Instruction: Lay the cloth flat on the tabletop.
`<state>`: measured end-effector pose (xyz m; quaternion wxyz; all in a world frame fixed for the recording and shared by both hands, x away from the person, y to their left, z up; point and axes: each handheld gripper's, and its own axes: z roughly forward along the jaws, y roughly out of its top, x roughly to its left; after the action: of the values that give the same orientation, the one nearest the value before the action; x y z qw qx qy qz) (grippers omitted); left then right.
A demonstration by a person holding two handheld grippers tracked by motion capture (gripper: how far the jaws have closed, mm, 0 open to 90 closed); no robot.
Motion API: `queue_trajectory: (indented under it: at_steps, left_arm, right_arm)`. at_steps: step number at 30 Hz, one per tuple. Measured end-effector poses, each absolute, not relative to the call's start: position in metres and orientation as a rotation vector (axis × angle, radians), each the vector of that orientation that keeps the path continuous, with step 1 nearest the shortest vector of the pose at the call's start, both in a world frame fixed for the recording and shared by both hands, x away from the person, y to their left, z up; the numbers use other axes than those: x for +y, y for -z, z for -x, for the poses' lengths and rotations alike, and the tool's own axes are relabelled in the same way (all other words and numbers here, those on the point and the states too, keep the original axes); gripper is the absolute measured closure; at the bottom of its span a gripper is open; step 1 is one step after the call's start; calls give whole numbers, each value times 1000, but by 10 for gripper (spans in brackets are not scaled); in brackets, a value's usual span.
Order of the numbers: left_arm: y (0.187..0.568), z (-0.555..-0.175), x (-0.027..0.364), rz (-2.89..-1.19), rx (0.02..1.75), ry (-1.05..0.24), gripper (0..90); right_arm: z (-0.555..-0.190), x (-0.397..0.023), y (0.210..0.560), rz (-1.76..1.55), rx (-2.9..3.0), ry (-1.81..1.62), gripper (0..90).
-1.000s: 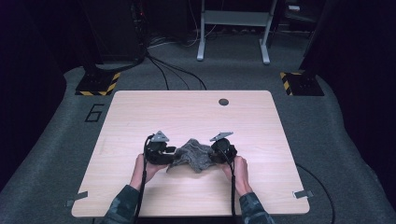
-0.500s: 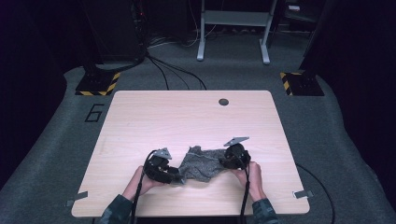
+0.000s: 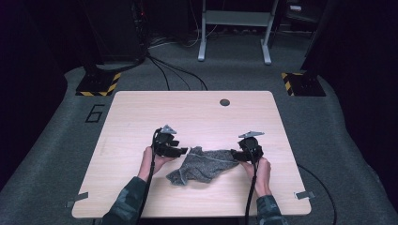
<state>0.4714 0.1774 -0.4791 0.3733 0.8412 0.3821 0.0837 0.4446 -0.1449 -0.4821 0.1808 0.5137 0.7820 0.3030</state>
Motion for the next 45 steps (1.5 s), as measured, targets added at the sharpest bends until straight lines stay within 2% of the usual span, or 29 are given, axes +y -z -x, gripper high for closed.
queue_trajectory:
  at_steps: [11, 15, 19, 25, 27, 31, 33, 45]
  left_arm:
    - [495, -490, 154, -2214, 1000, -200, 477]
    - [499, -490, 149, -2246, 990, -233, 535]
    - [504, -490, 144, -2286, 979, -262, 638]
    - [507, -484, 137, -2293, 949, -305, 834]
    - [507, -482, 135, -2293, 944, -313, 886]
    - [507, -479, 138, -2293, 941, -302, 899]
    - [507, -477, 143, -2284, 951, -308, 900]
    - [494, -451, 176, -2215, 940, -328, 900]
  right_arm:
    - [-446, -144, 490, -1493, 2200, -808, 451]
    - [-446, -142, 494, -1494, 2201, -785, 436]
    - [-447, -140, 497, -1502, 2205, -784, 434]
    - [-448, -134, 505, -1504, 2227, -753, 551]
    - [-447, -134, 506, -1492, 2223, -770, 614]
    - [-445, -133, 507, -1465, 2241, -808, 780]
    - [-444, -134, 507, -1460, 2250, -838, 827]
    - [-424, -137, 495, -1376, 2220, -922, 859]
